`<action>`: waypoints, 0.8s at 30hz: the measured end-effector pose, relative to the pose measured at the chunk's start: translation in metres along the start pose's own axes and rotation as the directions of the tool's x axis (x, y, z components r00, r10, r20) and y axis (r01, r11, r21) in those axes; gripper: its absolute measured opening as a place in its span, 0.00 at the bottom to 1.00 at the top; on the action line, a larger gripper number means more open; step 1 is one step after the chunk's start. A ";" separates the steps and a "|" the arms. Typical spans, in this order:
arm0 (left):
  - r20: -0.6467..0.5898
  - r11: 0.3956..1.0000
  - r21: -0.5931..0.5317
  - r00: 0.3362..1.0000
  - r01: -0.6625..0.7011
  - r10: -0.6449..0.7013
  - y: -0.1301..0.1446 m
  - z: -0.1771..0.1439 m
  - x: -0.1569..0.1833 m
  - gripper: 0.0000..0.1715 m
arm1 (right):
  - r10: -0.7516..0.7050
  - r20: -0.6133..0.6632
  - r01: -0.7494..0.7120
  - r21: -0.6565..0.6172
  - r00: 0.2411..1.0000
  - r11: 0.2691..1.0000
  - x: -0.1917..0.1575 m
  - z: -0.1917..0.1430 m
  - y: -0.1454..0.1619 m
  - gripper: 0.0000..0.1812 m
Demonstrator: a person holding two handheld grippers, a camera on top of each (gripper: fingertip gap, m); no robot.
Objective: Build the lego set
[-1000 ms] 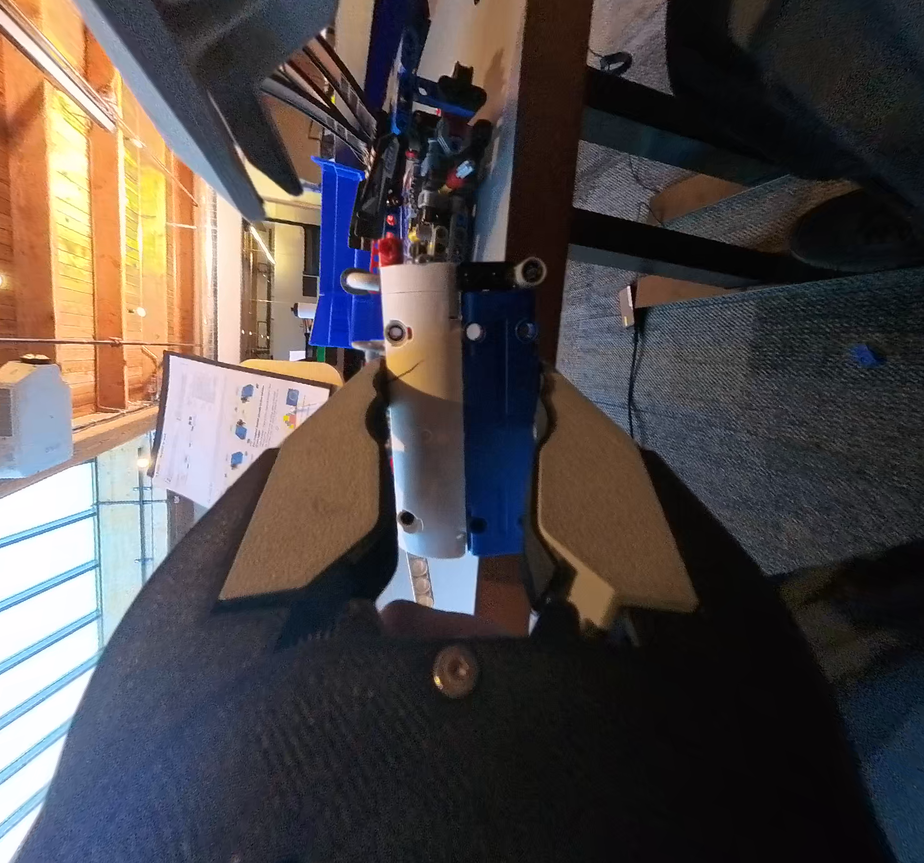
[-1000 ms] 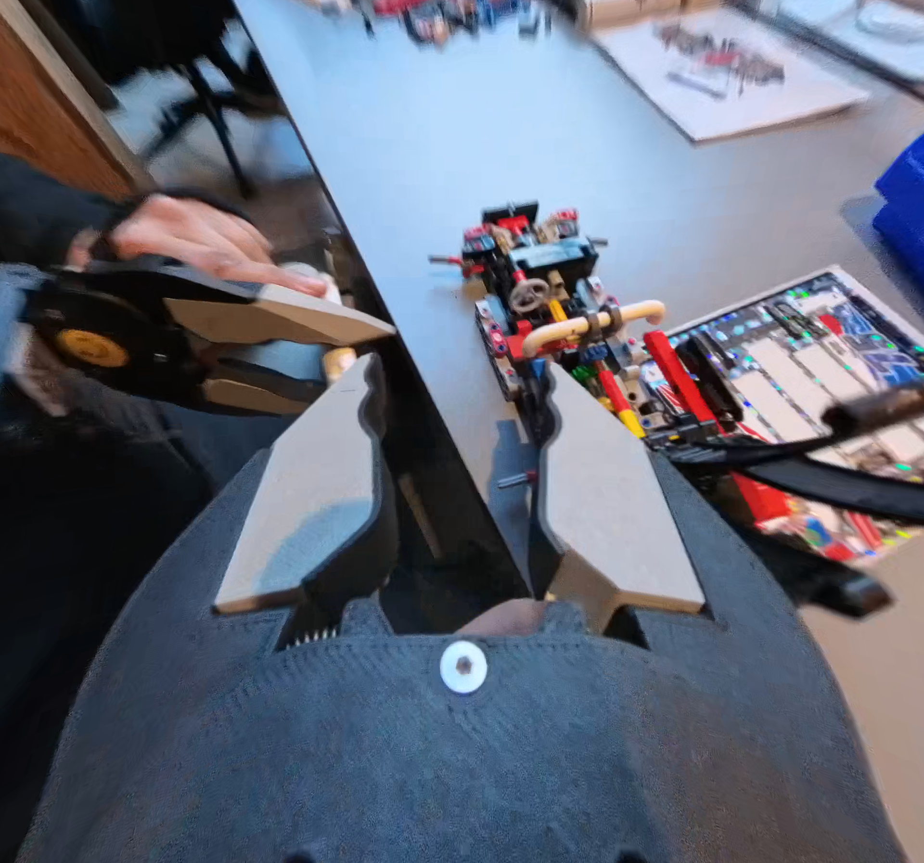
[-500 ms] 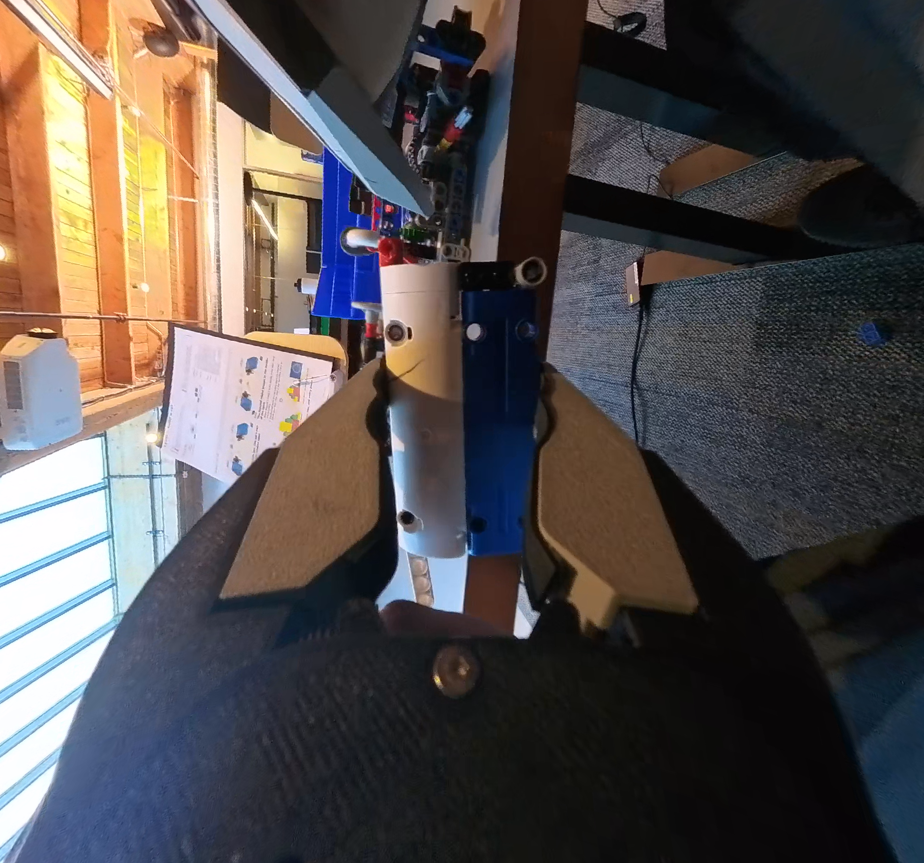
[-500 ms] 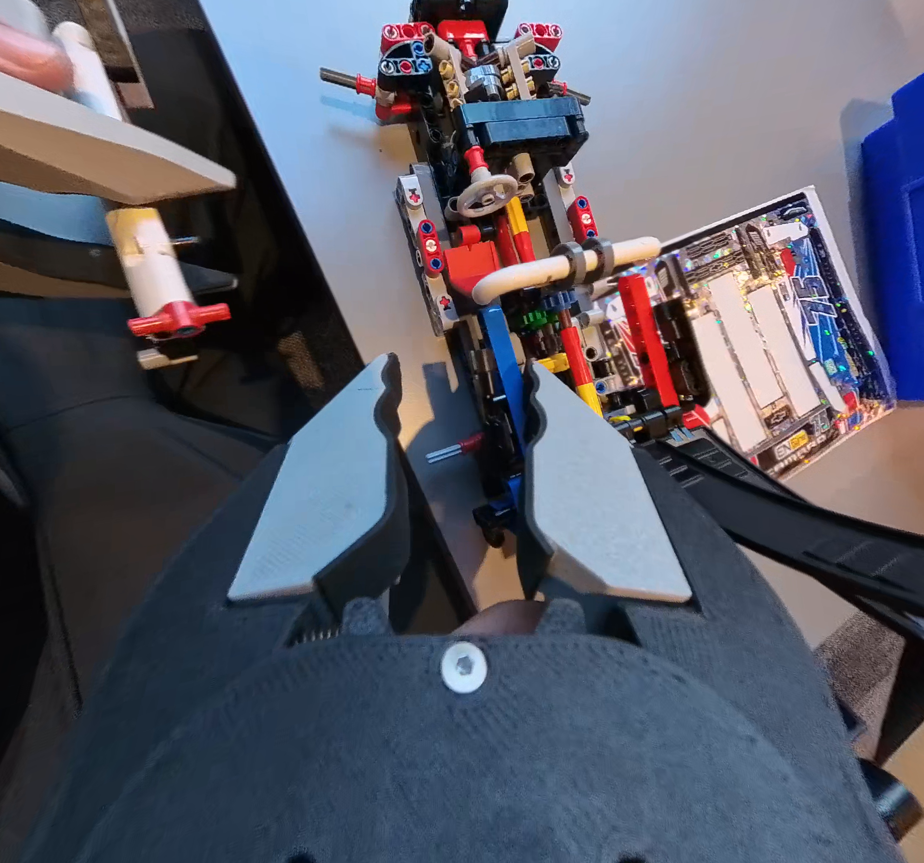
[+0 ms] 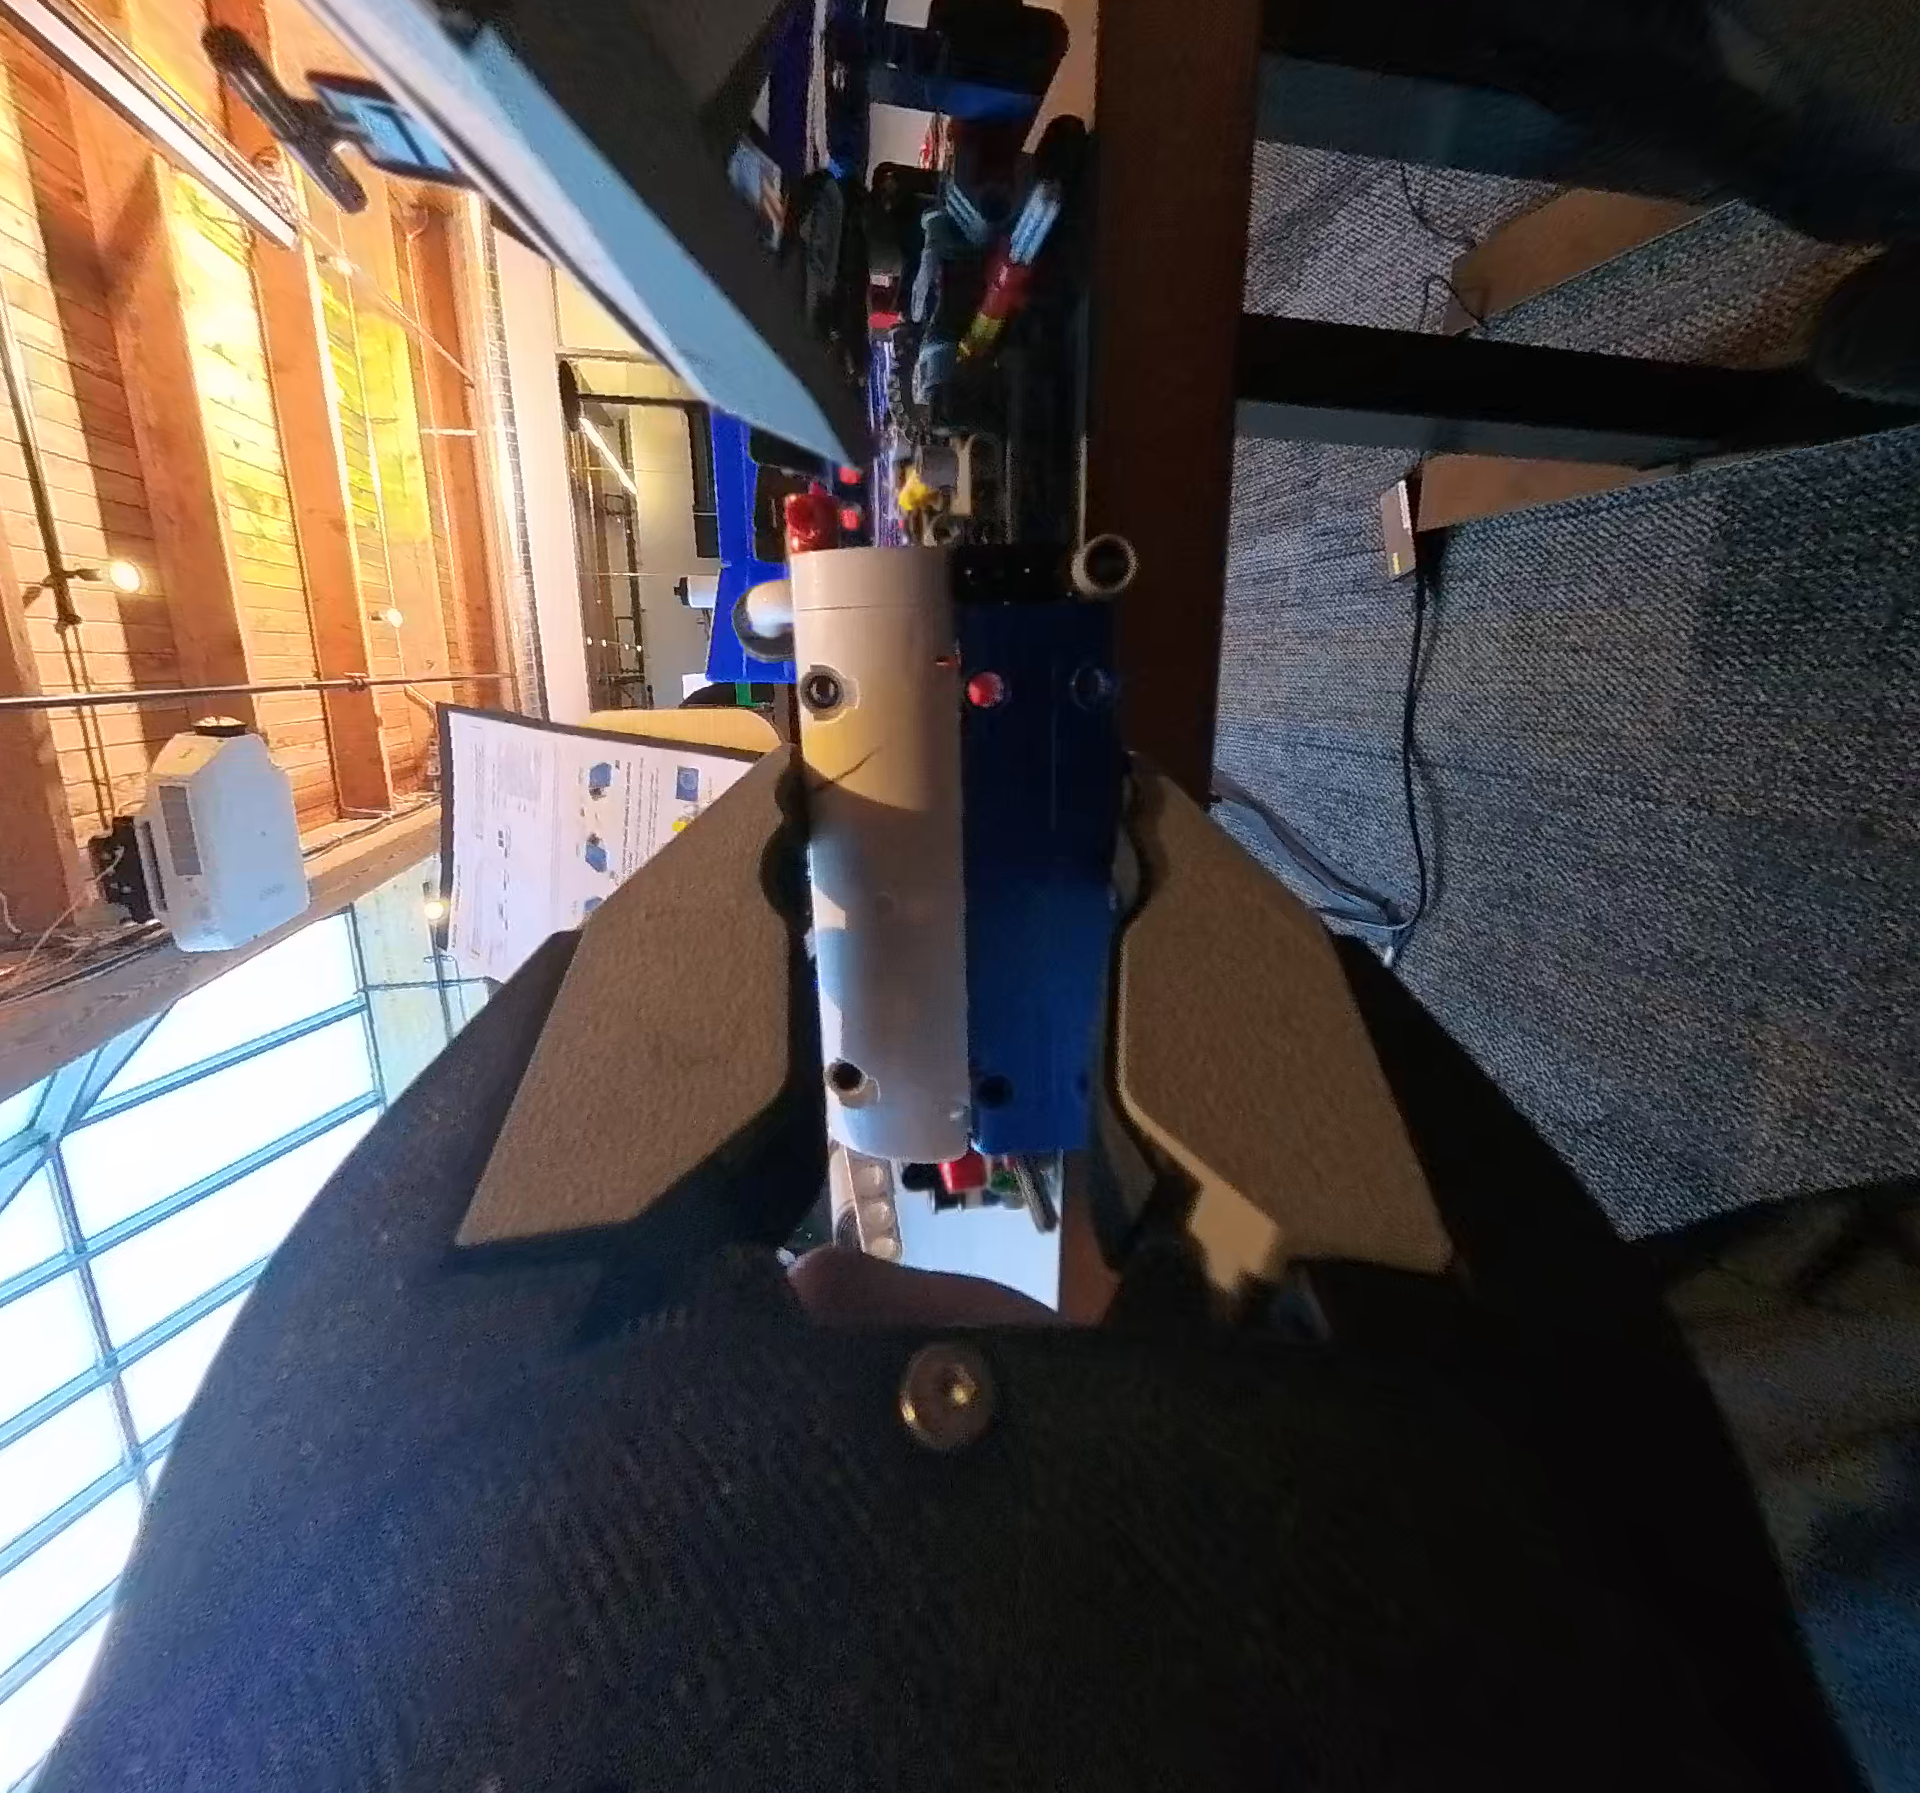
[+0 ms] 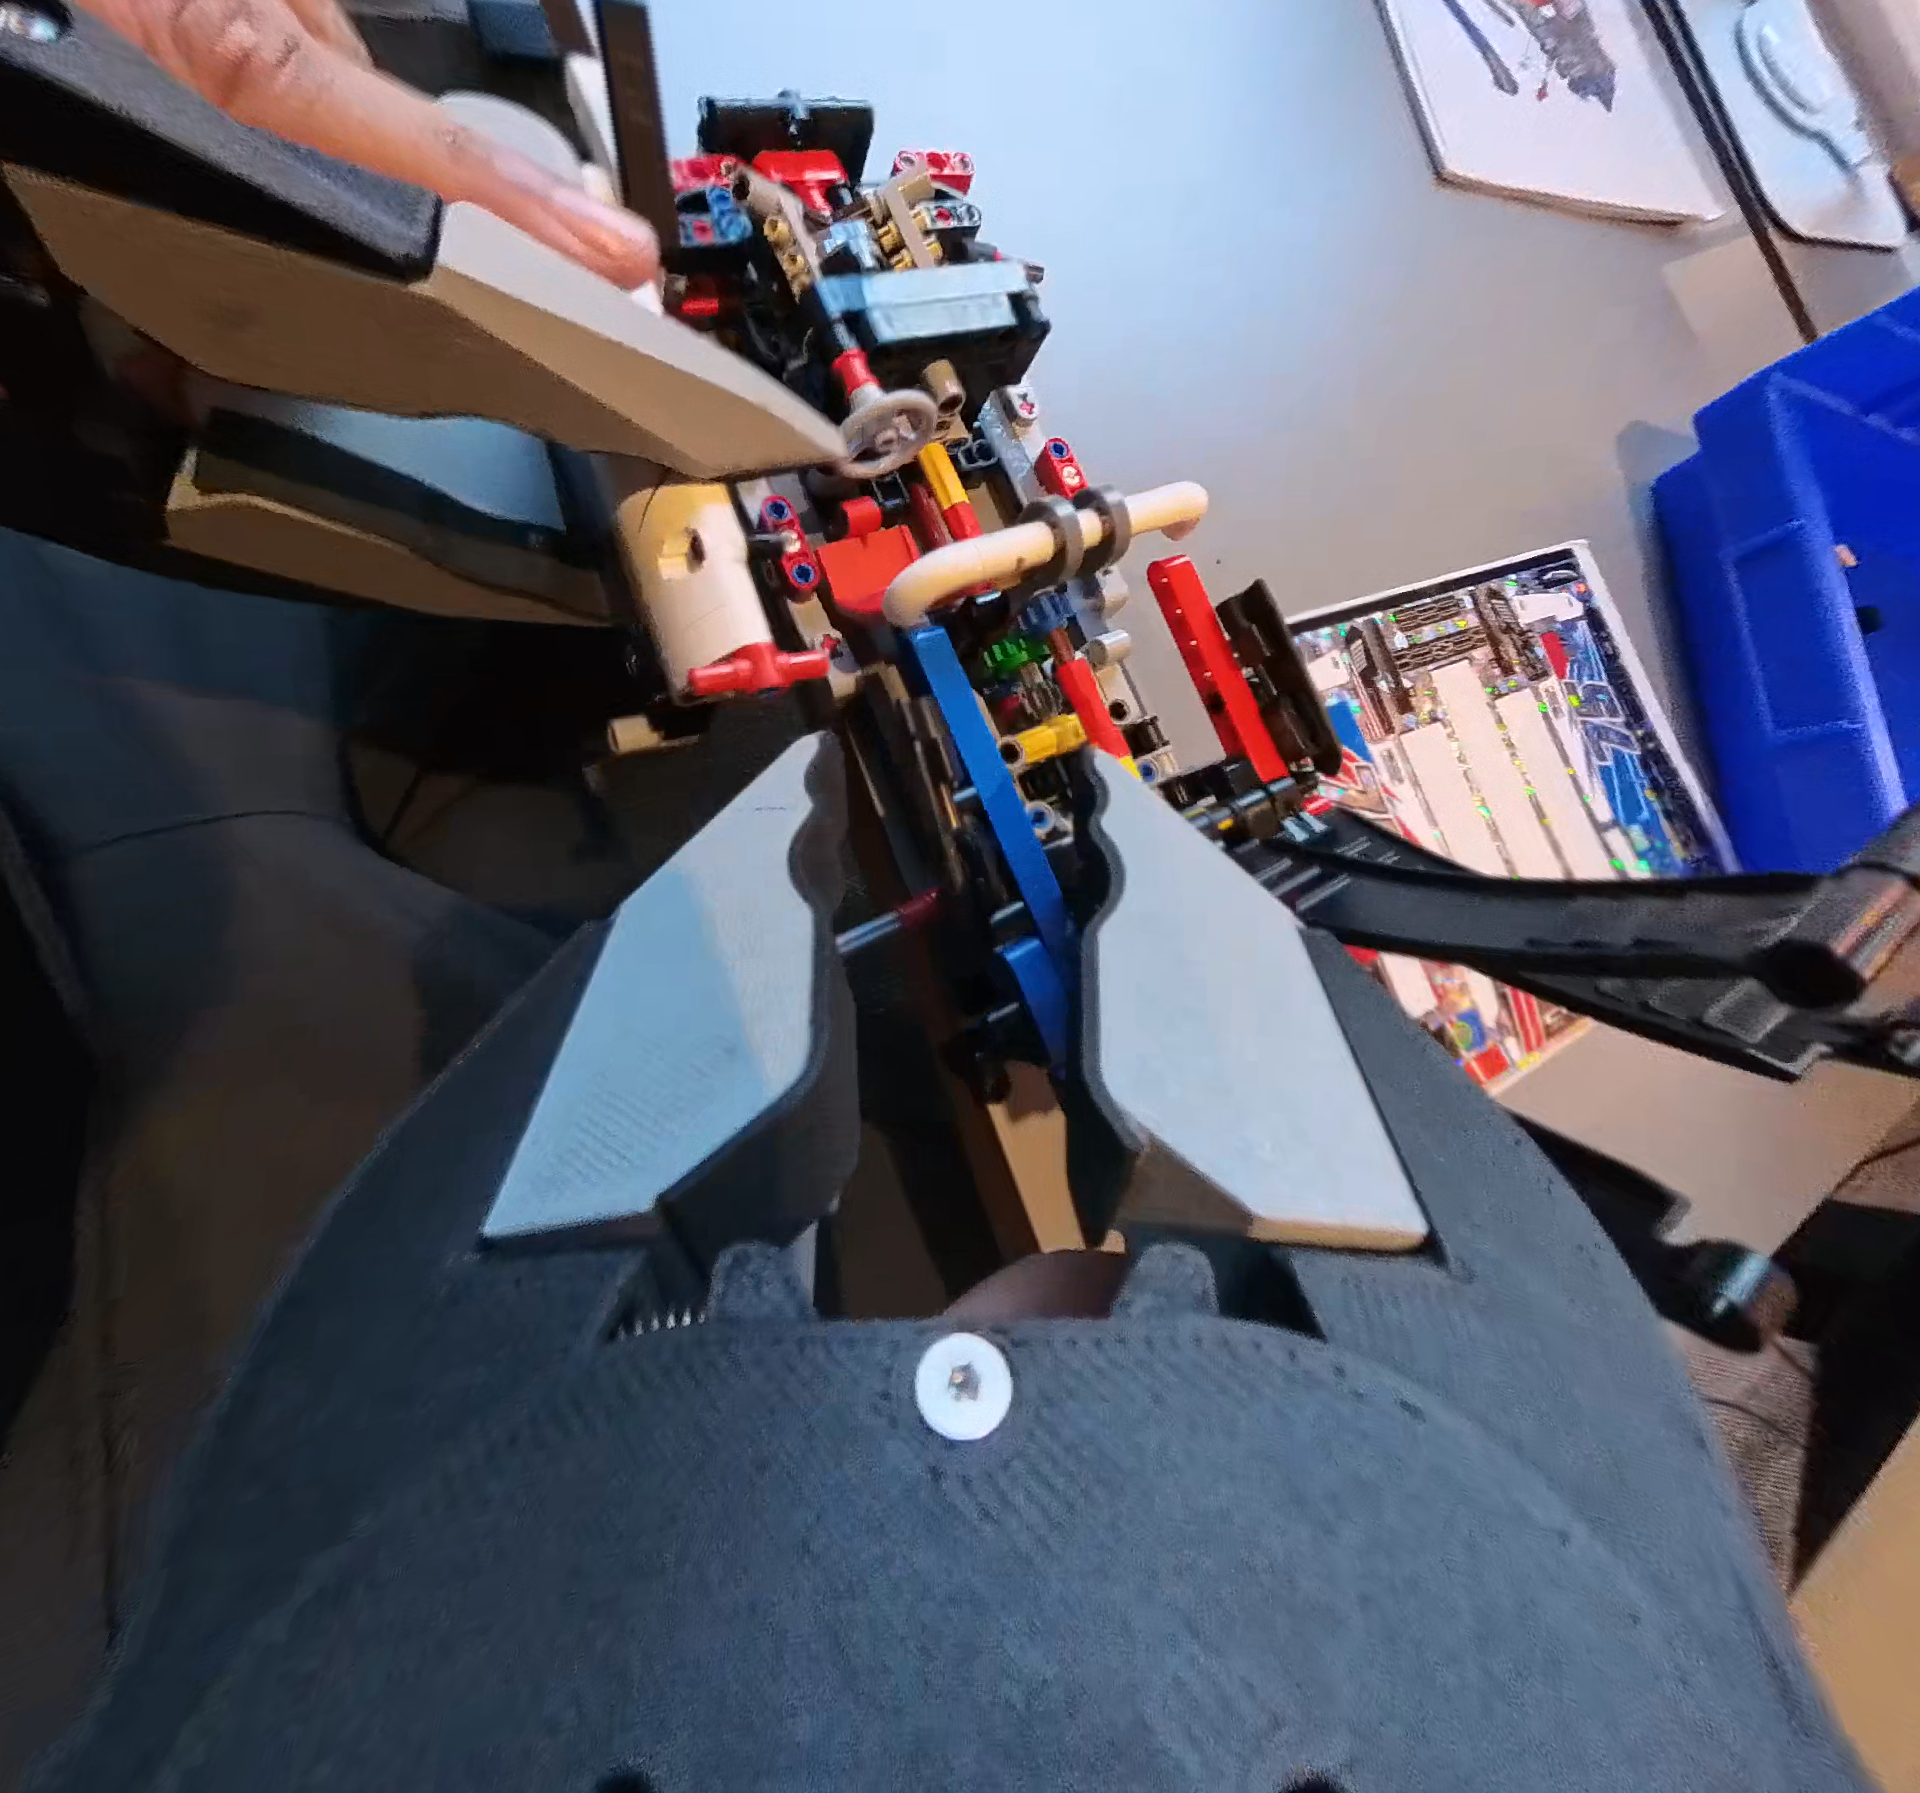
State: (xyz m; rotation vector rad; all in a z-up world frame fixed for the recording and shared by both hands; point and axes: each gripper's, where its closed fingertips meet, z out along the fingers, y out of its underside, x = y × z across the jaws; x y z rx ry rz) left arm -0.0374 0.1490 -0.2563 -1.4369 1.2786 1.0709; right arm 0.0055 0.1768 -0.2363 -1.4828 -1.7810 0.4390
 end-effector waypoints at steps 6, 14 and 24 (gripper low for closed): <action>-0.003 1.000 -0.017 1.000 -0.024 0.024 -0.004 0.013 0.001 0.32 | -0.061 0.040 0.061 0.004 0.997 0.998 -0.005 -0.002 0.006 0.24; 0.031 0.999 -0.030 0.999 -0.035 0.036 -0.011 0.018 -0.001 0.32 | -0.007 0.169 0.000 0.040 0.986 0.999 -0.008 -0.005 0.005 0.25; 0.052 0.997 -0.050 0.996 -0.067 0.069 -0.011 0.019 0.012 0.32 | 0.015 0.310 -0.018 0.007 0.951 1.000 -0.015 -0.009 -0.001 0.24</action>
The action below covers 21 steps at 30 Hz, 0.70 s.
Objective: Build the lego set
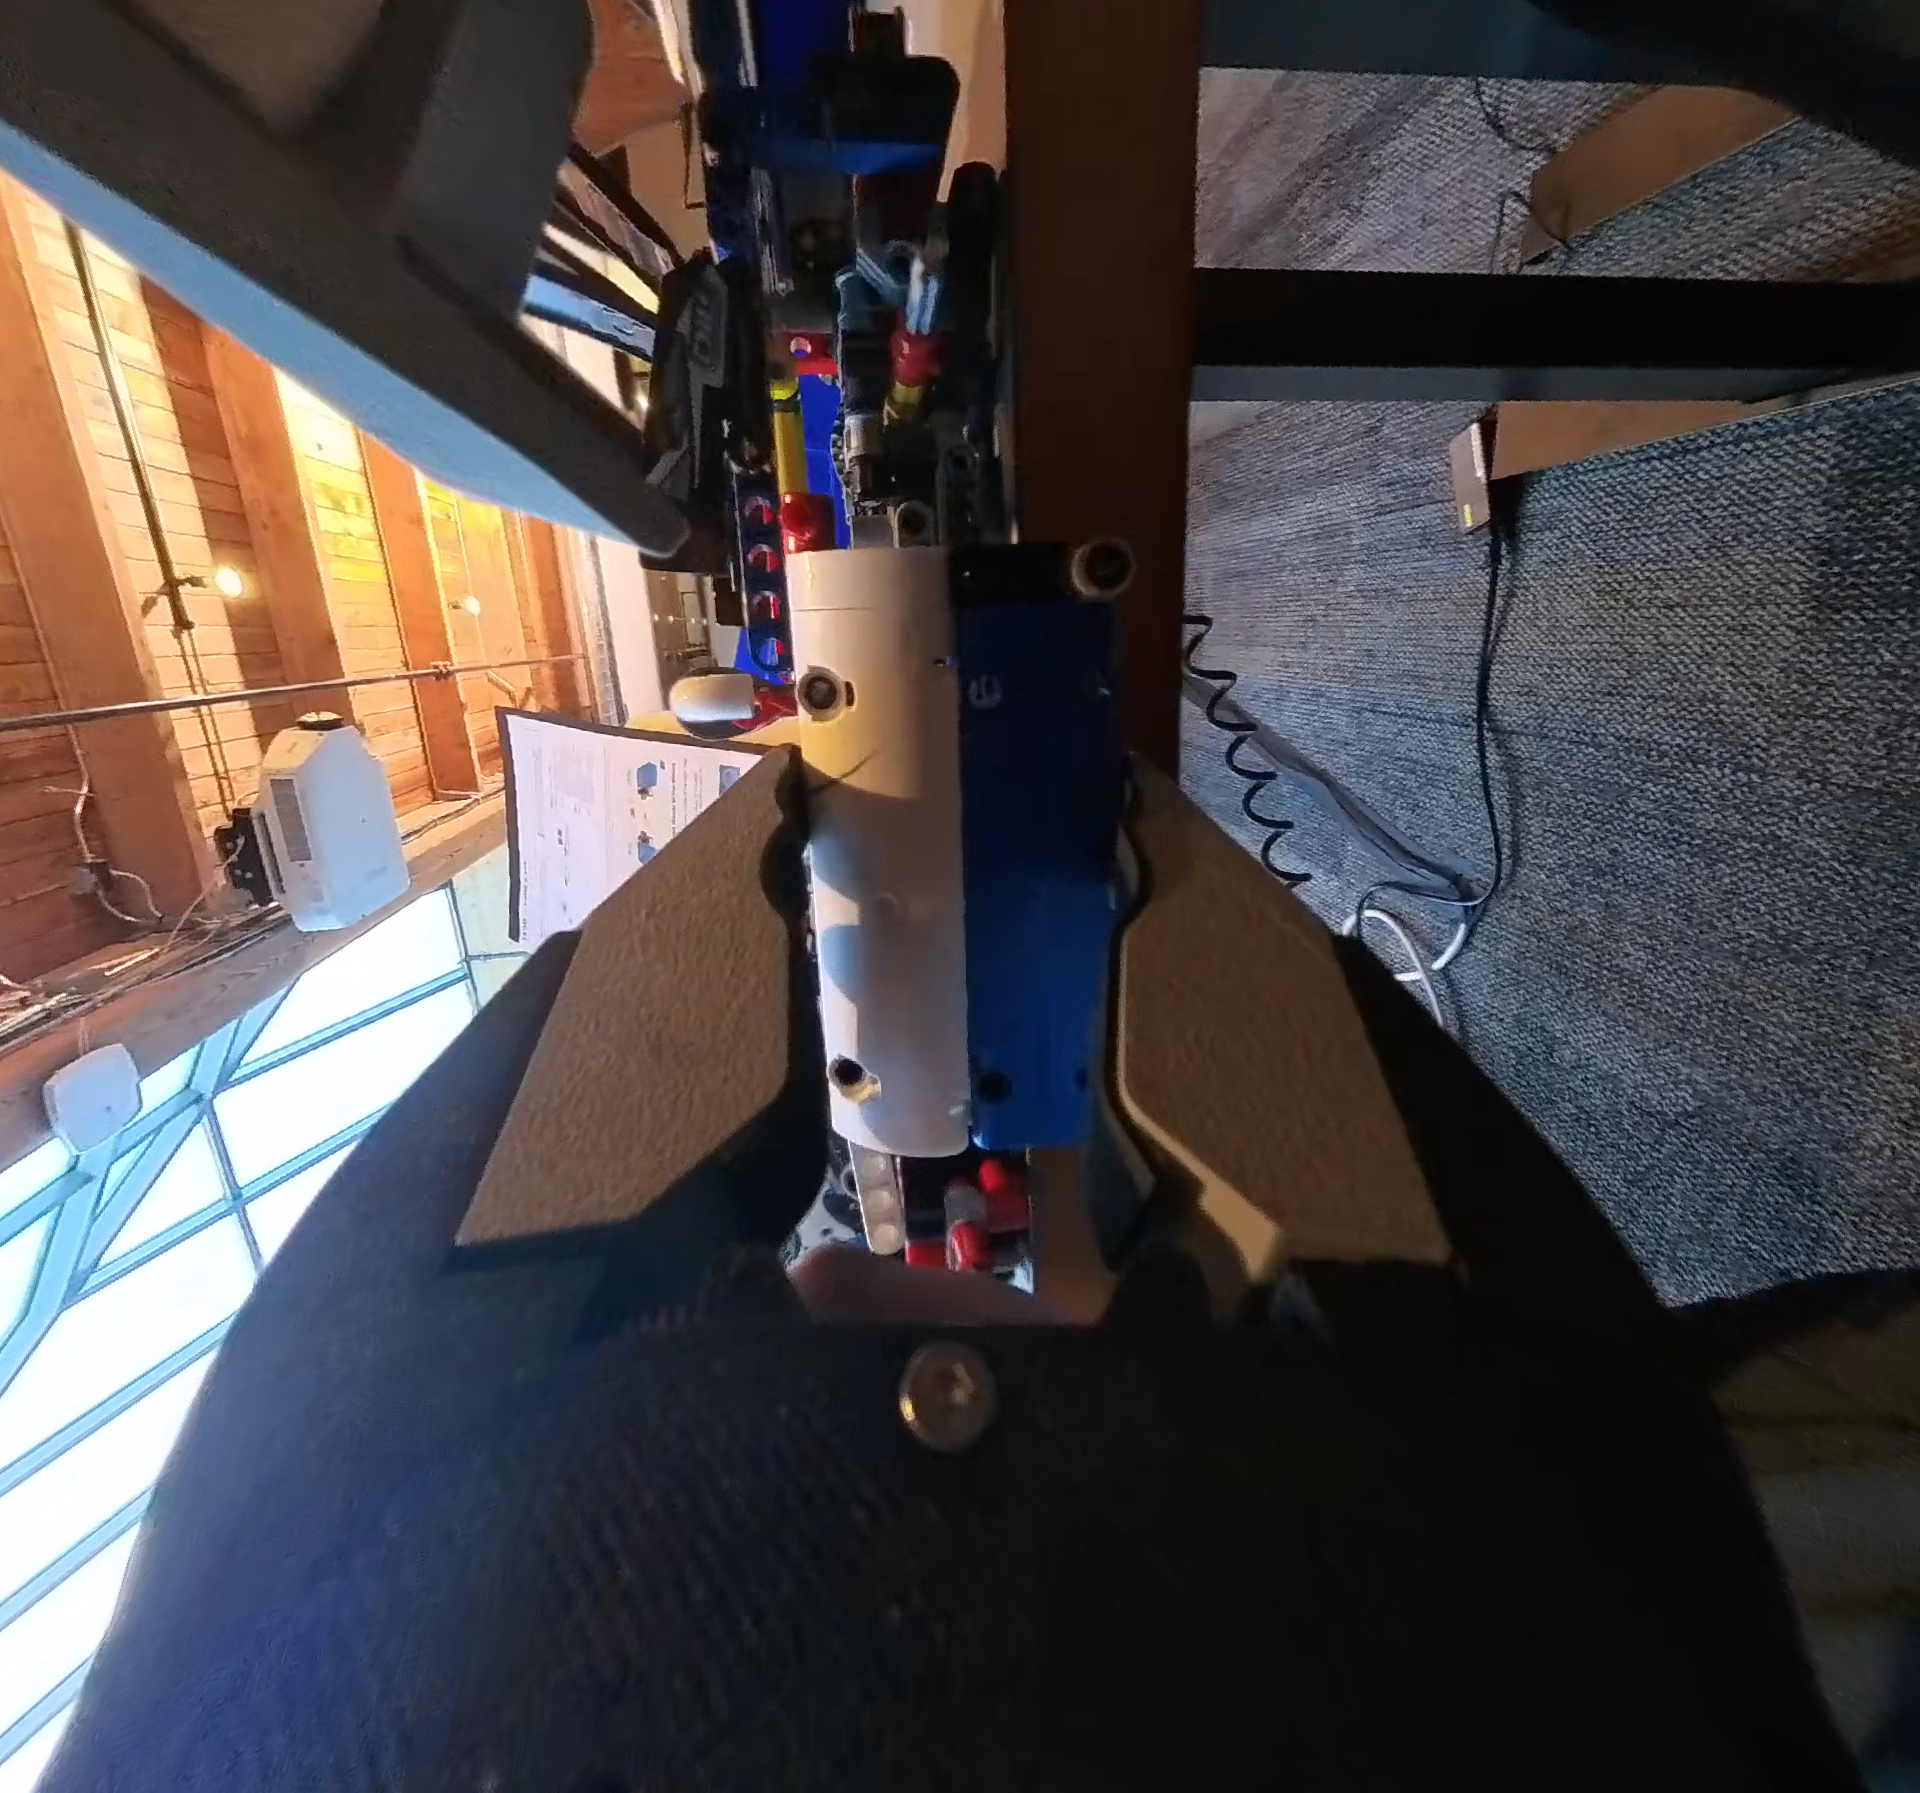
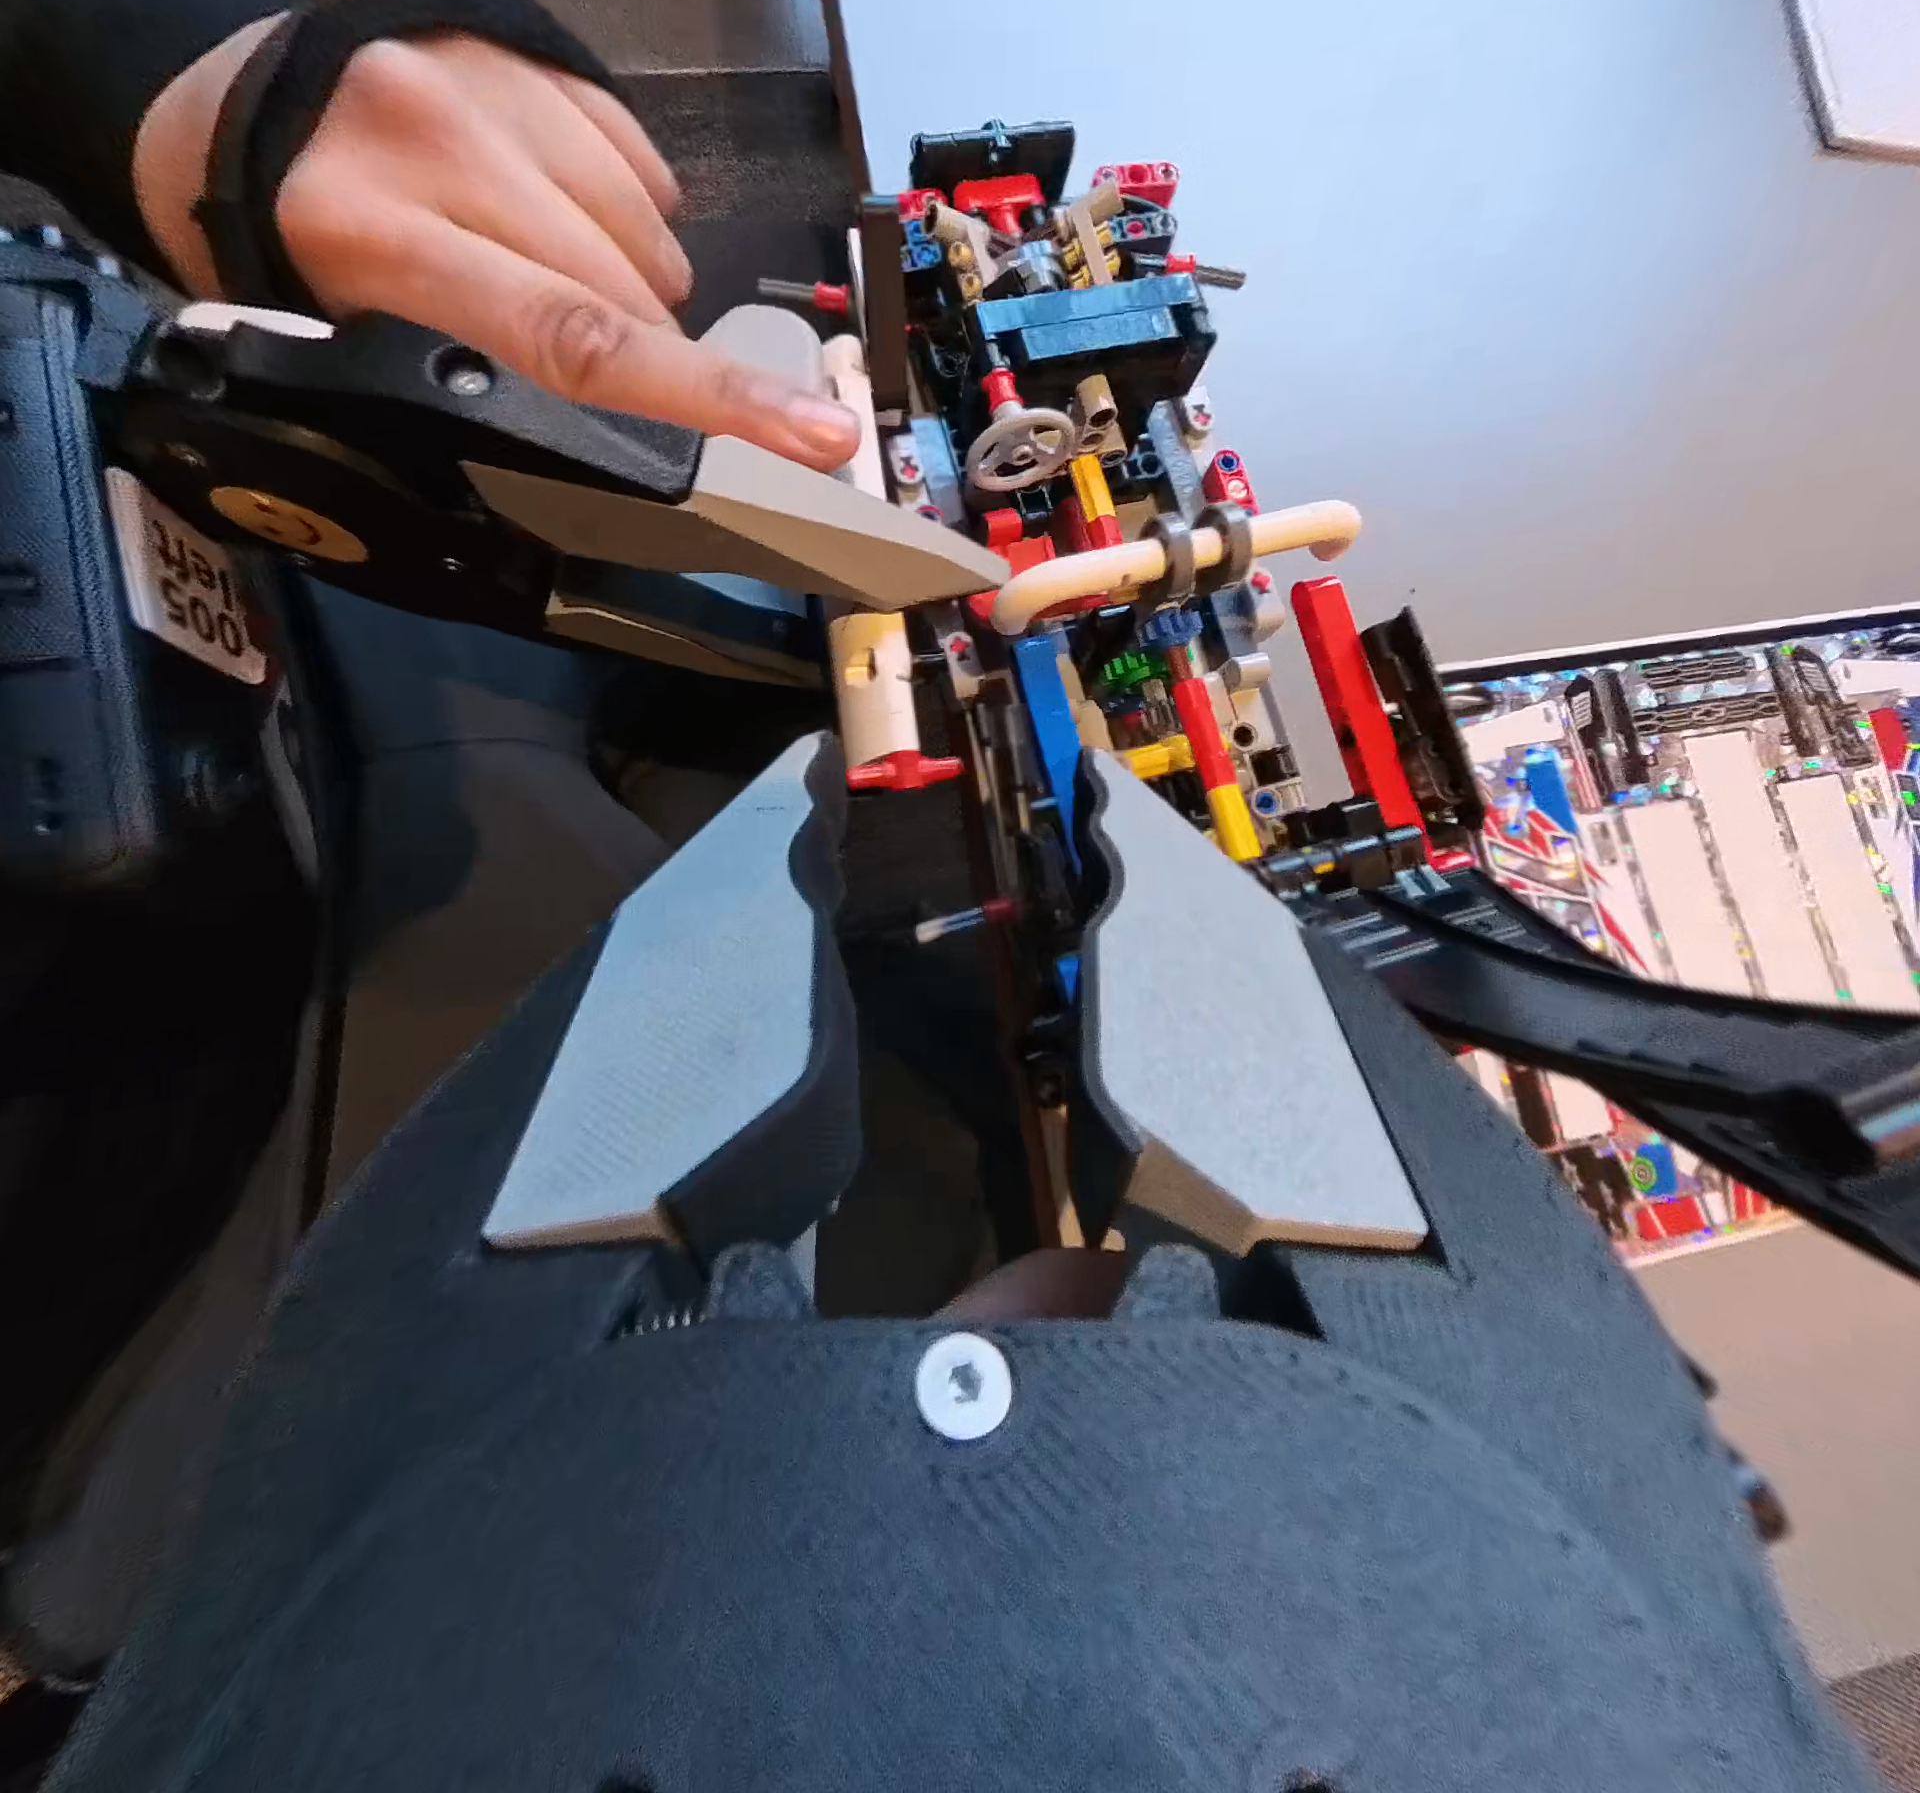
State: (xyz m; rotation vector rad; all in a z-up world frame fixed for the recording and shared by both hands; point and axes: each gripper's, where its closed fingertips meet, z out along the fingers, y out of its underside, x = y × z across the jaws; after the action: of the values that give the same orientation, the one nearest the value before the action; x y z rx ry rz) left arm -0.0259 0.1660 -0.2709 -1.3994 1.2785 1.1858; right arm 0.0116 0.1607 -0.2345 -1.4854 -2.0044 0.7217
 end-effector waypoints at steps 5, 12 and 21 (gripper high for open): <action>0.011 1.000 -0.007 1.000 0.002 -0.002 0.002 -0.004 -0.002 0.32 | -0.010 0.007 0.010 -0.051 1.000 0.999 0.004 0.010 0.002 0.26; 0.033 1.000 -0.009 0.999 0.025 -0.025 0.002 -0.001 -0.005 0.32 | -0.038 -0.052 0.037 -0.034 0.998 0.999 0.008 0.011 0.002 0.20; 0.059 0.999 0.010 0.997 0.043 -0.043 -0.005 -0.002 -0.009 0.32 | -0.118 -0.052 0.117 -0.027 0.992 0.993 0.004 0.010 0.006 0.25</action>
State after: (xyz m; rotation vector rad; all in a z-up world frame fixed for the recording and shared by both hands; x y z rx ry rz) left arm -0.0212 0.1657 -0.2618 -1.3693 1.2054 1.1824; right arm 0.0074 0.1654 -0.2456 -1.3726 -2.0470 0.6045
